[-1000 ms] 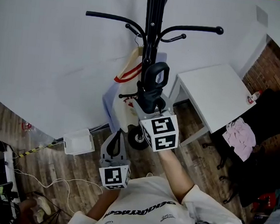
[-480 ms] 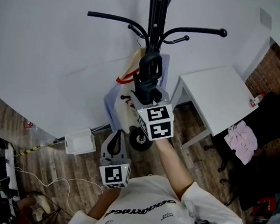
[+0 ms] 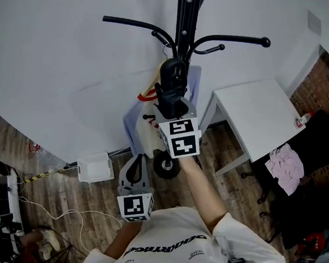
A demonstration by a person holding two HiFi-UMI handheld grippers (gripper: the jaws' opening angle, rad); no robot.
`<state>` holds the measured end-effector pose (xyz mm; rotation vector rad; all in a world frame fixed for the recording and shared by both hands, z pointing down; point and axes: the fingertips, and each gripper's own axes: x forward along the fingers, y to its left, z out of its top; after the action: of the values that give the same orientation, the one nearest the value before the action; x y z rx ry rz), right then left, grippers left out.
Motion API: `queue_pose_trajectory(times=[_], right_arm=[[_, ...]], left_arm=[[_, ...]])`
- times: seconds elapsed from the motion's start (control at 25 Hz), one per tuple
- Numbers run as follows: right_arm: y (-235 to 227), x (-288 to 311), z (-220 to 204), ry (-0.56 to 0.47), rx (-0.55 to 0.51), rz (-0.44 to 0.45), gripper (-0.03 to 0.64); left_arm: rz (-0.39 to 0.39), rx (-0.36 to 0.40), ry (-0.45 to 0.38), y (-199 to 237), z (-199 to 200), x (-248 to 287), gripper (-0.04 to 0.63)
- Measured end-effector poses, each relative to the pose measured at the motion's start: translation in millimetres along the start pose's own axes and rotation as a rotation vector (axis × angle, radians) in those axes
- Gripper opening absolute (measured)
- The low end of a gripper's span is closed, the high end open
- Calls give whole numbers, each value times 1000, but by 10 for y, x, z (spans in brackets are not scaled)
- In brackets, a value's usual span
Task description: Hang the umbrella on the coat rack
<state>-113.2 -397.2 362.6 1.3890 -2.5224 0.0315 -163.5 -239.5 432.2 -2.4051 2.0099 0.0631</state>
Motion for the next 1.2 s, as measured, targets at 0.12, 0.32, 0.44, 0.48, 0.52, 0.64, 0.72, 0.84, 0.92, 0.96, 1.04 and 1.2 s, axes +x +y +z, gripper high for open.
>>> queue_pose_trajectory(times=[0.12, 0.32, 0.44, 0.48, 0.52, 0.64, 0.72, 0.84, 0.92, 0.96, 1.04, 1.2], right_arm=[[-15, 81, -53, 15, 1, -2, 282], [-92, 191, -134, 35, 21, -16, 282], [-104, 278, -218, 53, 31, -18, 282], [-110, 296, -252, 58, 34, -18, 282], [-127, 304, -292, 65, 38, -20, 282], [-188, 339, -427, 85, 51, -35, 282], [-216, 376, -483, 86, 58, -47, 284], [-247, 406, -484, 77, 55, -63, 284], [-254, 424, -463, 62, 54, -66, 284], [-271, 430, -464, 56, 53, -71, 285], [-317, 442, -476, 43, 50, -84, 285], [-411, 459, -497, -1, 46, -109, 287]], left_arm=[[-1, -4, 14, 6, -31, 27, -3], [0, -4, 19, 55, -40, 60, -3], [6, -1, 34, 94, -76, 72, -3], [6, 0, 38, 89, -86, 74, -2], [4, -1, 40, 73, -93, 77, -2], [-6, -1, 44, 39, -109, 92, -3], [-11, 2, 48, 27, -124, 103, -2], [-27, 8, 57, -29, -153, 111, -2], [-35, 10, 58, -64, -155, 113, -3], [-38, 12, 59, -77, -156, 115, -3], [-41, 16, 60, -86, -161, 120, -2], [-40, 28, 76, -89, -208, 103, -2]])
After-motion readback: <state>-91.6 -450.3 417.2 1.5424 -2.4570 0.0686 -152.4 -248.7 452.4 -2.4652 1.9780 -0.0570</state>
